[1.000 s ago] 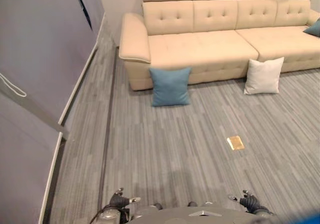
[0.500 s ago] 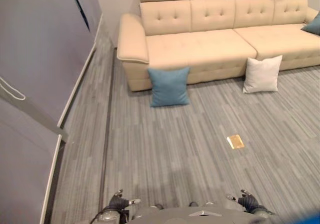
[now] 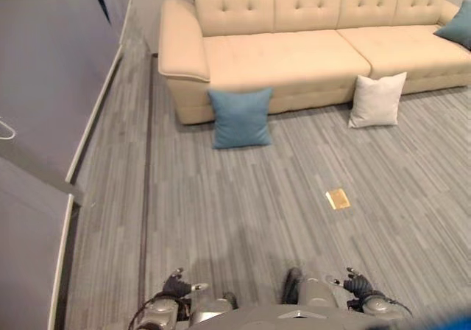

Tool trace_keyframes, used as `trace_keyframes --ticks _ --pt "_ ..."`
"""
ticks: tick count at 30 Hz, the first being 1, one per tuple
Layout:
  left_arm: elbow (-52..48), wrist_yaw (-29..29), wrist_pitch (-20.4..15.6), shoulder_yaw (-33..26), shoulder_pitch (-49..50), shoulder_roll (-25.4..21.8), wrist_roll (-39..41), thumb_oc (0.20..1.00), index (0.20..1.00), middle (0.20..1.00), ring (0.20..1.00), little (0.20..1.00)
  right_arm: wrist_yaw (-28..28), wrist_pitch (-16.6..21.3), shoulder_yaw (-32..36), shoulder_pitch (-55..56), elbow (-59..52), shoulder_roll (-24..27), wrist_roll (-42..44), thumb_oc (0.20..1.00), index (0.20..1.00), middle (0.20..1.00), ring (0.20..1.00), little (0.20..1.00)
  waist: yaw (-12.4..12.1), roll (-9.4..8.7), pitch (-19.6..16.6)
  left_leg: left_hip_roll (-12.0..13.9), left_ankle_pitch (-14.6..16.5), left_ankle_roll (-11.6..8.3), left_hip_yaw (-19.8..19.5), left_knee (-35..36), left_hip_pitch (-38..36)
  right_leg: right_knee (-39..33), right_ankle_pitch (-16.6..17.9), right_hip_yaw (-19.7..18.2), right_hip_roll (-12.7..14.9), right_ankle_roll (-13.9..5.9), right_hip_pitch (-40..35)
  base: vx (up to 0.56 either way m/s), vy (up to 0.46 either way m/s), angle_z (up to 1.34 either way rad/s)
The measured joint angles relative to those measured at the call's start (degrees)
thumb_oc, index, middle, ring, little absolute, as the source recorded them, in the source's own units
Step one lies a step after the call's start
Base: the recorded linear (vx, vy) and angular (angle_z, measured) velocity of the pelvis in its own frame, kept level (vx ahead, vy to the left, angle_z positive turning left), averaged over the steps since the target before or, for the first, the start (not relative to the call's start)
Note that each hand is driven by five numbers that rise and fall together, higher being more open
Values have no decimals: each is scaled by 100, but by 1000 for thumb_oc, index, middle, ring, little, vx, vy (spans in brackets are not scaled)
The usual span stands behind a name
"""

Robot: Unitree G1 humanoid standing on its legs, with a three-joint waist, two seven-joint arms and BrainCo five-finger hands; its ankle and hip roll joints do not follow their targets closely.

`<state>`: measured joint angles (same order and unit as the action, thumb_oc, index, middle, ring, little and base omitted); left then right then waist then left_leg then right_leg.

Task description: Pick up all the scattered cushions and arrange them neatly on the sofa.

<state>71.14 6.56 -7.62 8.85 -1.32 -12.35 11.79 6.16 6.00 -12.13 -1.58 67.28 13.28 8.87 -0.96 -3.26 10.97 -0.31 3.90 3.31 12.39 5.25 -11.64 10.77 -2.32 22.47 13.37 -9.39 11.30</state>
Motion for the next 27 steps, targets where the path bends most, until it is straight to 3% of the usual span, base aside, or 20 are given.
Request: trace_keyframes --ticks 1,2,3,4,5,6,7,9,12,13,15,17,19,20,21,24,26,27 --pt "12 1 2 -64 -29 -2 0 1000 1000 1000 1000 1000 -8 0 0 -33 -56 -3 0 1000 1000 1000 1000 1000 64 9 6 140 123 -131 0 -2 -66 -611 317 19 -171 34 157 481 -165 5" --pt "11 2 1 -69 -32 21 1 1000 1000 1000 1000 1000 -18 -3 3 -22 -4 -1 3 1000 1000 1000 1000 1000 128 -50 -29 245 283 -337 -68 -5 -285 -858 508 -238 -353 51 84 608 -341 64" --pt "14 3 -1 28 -31 149 2 1000 1000 1000 1000 1000 -31 -4 0 35 116 52 3 1000 1000 1000 1000 1000 244 198 -41 614 581 -471 -364 -192 -556 -533 739 -771 -774 366 -187 471 -340 115" --pt "12 -13 -4 26 -75 195 13 1000 1000 1000 1000 1000 -38 -13 58 97 209 0 18 1000 1000 1000 1000 1000 267 140 -14 712 630 -772 -544 -1126 -231 -535 636 -726 -809 607 -447 293 -320 142" --pt "-27 -23 -59 102 -201 224 61 1000 1000 1000 1000 1000 -45 -8 33 179 256 -60 62 1000 1000 1000 1000 1000 234 -87 -72 733 507 -1038 -588 -2480 498 -748 563 -442 -682 712 -659 92 -124 113" --pt "-67 -27 -76 114 -259 267 140 1000 1000 1000 1000 1000 -40 10 -12 215 250 -53 79 1000 1000 1000 1000 1000 61 -211 -161 738 284 -1258 -623 -3331 989 -904 516 -403 -662 794 -751 84 -95 57" --pt "-96 -32 -96 120 -399 277 230 1000 1000 1000 1000 1000 -30 9 -73 107 255 34 111 1000 1000 1000 1000 1000 -100 -212 -148 760 204 -1305 -650 -4208 1485 -1104 663 -346 -799 1122 -1019 175 -74 7" --pt "-55 -29 -55 122 -379 282 245 1000 1000 1000 1000 1000 4 117 -192 -39 190 101 136 1000 1000 1000 1000 1000 -21 -168 -169 878 208 -1294 -326 -3888 1609 -1417 642 -254 -998 1237 -1308 198 -53 5" --pt "-32 -28 -50 123 -421 268 243 1000 1000 1000 1000 1000 22 120 -210 -117 178 45 245 1000 1000 1000 1000 1000 2 -238 -77 833 149 -1093 18 -2485 1718 -1616 442 -170 -1129 1168 -1586 288 33 15" --pt "-31 -25 -50 112 -412 246 246 1000 1000 1000 1000 1000 27 117 -212 -135 192 0 267 1000 1000 1000 1000 1000 13 -263 -59 825 59 -1052 67 -1829 1686 -1638 278 -116 -1163 978 -1636 193 43 25" --pt "-18 -24 -53 43 -436 199 259 1000 1000 1000 1000 1000 21 111 -325 -35 267 -56 273 1000 1000 1000 1000 1000 16 -309 -32 838 -568 -1089 227 -634 1718 -1635 66 -24 -1263 944 -1821 263 58 32" --pt "-34 -27 -52 7 -530 169 263 1000 1000 1000 1000 1000 21 113 -352 -20 355 -95 273 1000 1000 1000 1000 1000 -7 -317 -27 922 -931 -1038 415 -665 1947 -1608 -17 111 -1358 992 -1971 305 122 12" --pt "-15 -27 -49 -14 -527 171 262 1000 1000 1000 1000 1000 21 109 -349 -22 356 -116 273 1000 1000 1000 1000 1000 -18 -306 -61 812 -975 -954 444 -717 1878 -1604 -155 95 -1353 892 -2161 306 186 -10" --pt "-15 -31 -41 6 -401 171 259 1000 1000 1000 1000 1000 19 113 -341 19 346 -139 273 1000 1000 1000 1000 1000 -21 -298 -130 678 -1098 -451 437 -573 1676 -1602 -256 25 -1308 785 -2300 307 209 -14" --pt "-9 -27 -40 3 -410 126 257 1000 1000 1000 1000 1000 2 112 -345 37 348 -200 273 1000 1000 1000 1000 1000 -20 -424 -190 488 -1028 -392 461 -503 1613 -1517 -323 15 -1145 664 -2321 361 307 -5" --pt "-12 -35 -25 14 -426 130 254 1000 1000 1000 1000 1000 -52 108 -268 93 254 -199 273 1000 1000 1000 1000 1000 -9 -315 -139 357 -879 -146 437 -293 1314 -182 -619 -44 -775 429 -1936 186 193 13" --pt "-8 -31 -12 12 -403 66 254 1000 1000 1000 1000 1000 -73 118 -260 91 21 -201 274 1000 1000 1000 1000 1000 -6 -228 -117 272 -736 -24 419 -228 1110 1266 -723 -139 -427 307 -1412 230 220 17" --pt "-11 -28 6 82 -396 -34 249 1000 1000 1000 1000 1000 -89 122 -260 85 -30 -195 274 1000 1000 1000 1000 1000 -3 -174 -62 76 -509 174 349 -146 817 2705 -630 -226 2 144 -870 237 176 20"
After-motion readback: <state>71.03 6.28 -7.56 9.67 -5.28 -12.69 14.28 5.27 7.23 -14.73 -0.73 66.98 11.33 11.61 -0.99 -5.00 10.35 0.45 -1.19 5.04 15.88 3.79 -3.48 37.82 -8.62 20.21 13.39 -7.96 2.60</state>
